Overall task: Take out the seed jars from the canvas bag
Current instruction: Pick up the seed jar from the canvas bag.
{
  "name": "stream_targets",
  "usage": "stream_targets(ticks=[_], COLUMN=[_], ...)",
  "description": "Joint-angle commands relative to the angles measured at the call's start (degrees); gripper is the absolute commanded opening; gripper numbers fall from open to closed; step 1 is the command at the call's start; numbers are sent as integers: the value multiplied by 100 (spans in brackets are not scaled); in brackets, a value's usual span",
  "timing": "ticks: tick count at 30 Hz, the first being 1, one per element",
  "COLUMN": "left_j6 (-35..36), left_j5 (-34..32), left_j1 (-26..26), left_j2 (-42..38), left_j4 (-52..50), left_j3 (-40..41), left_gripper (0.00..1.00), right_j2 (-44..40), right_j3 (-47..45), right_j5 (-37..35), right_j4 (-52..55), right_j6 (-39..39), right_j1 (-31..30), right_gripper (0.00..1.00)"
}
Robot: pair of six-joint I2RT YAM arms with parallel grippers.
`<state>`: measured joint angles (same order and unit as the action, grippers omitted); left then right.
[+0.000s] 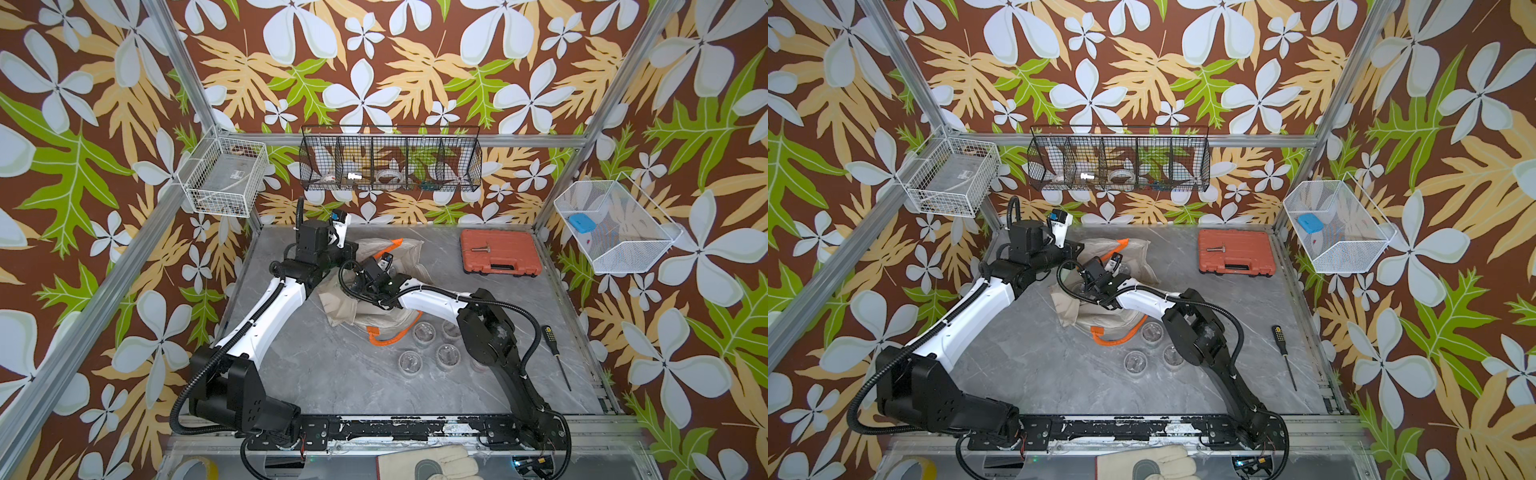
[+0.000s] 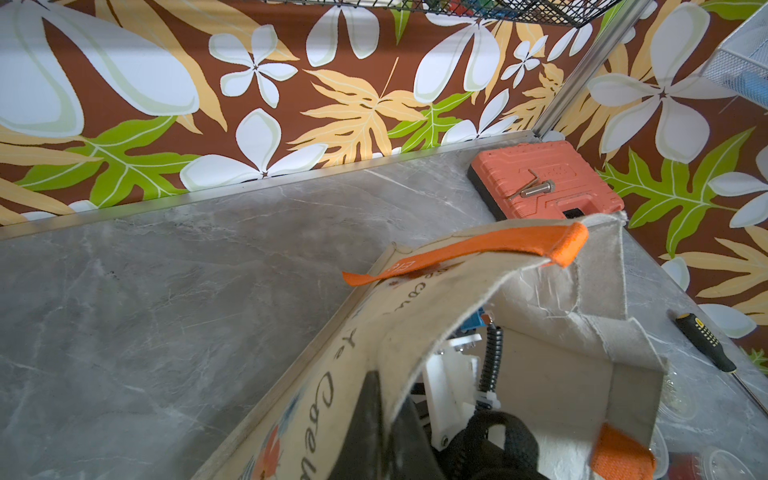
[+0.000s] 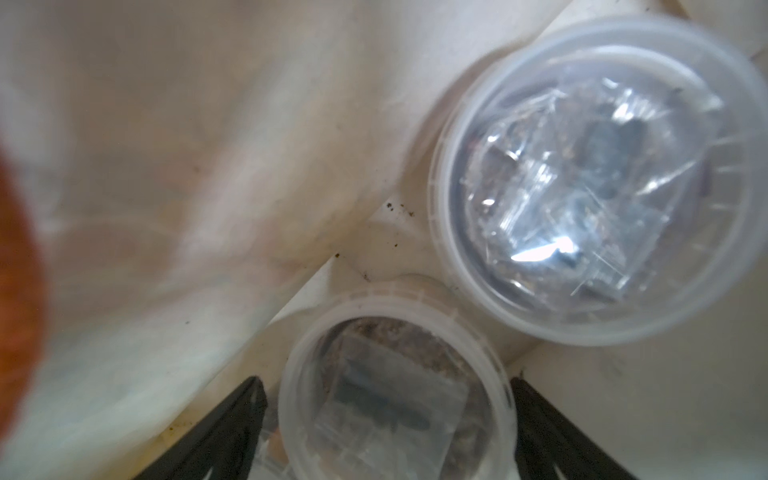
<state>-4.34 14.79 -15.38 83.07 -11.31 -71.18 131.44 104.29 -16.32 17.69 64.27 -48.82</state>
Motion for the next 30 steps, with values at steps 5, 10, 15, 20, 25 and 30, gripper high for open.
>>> stream_targets(ticks=[5, 10, 15, 20, 25, 30], left_j6=[-10, -9, -6, 3, 21, 30], left_j5=[99, 94, 26, -45, -107, -143], left_j1=[3, 0, -1, 5, -1, 0], left_j2=[-27, -11, 16, 43, 63, 82], left_j4=[296, 300, 296, 292, 275, 283], left_j3=[16, 24, 20, 22, 16, 24], left_gripper=[0, 0, 0, 0, 0, 0], right_j2=[81, -91, -628, -1370, -2098, -3064], right_j3=[35, -63, -367, -998, -1681, -2314], right_j5=[-80, -178, -424, -512, -572, -805], right_j4=[261, 271, 257, 116, 62, 209], right_j6=[11, -120, -358, -459, -514, -651], right_j1=[-4, -5, -82, -204, -435, -721], right_gripper=[74, 68, 67, 67, 66, 67])
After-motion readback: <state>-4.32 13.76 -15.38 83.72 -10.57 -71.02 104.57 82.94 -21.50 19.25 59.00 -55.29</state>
